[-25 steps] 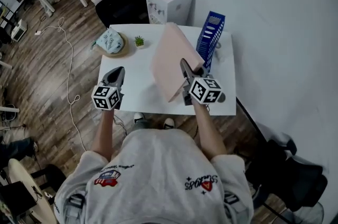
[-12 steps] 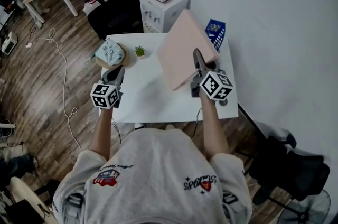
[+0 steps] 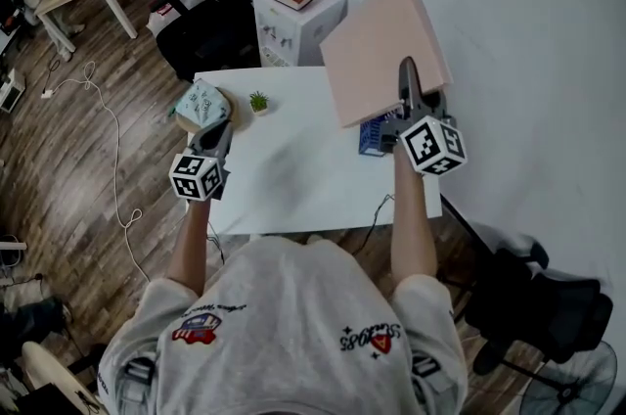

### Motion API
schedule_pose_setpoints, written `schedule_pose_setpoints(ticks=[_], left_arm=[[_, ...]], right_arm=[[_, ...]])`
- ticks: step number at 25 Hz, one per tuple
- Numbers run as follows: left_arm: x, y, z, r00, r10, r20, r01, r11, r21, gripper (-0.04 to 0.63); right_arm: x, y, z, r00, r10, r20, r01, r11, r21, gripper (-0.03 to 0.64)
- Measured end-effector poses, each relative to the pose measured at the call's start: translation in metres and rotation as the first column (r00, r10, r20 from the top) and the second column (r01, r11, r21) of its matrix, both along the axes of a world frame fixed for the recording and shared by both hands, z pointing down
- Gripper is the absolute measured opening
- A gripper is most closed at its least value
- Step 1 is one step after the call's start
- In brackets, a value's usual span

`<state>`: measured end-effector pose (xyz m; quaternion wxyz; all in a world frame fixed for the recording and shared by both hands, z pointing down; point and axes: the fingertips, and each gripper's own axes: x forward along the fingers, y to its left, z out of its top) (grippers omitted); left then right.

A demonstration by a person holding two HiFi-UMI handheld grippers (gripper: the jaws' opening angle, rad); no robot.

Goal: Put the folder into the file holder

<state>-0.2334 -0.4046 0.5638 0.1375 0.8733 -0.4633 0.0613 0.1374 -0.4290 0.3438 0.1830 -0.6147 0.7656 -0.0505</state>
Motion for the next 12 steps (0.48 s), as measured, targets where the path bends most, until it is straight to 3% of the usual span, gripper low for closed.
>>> schedule_pose_setpoints(ticks=[6,12], left_arm=[[0.007,0.002,-0.001,1.000,0.026,-0.002,-0.026,1.000,-0.001,0.008],[0.016,0.005,0.002,0.999,0.046,-0.002,-0.046,0.999,-0.007,0.008]], right_arm=[[0.034,0.015,-0.061,0.996,0.091,-0.001,-0.090,0.988,0.127,0.144],[0.074,0.044,-0.100,0.978,0.210,-0.007,-0.203,0.952,0.228,0.144]])
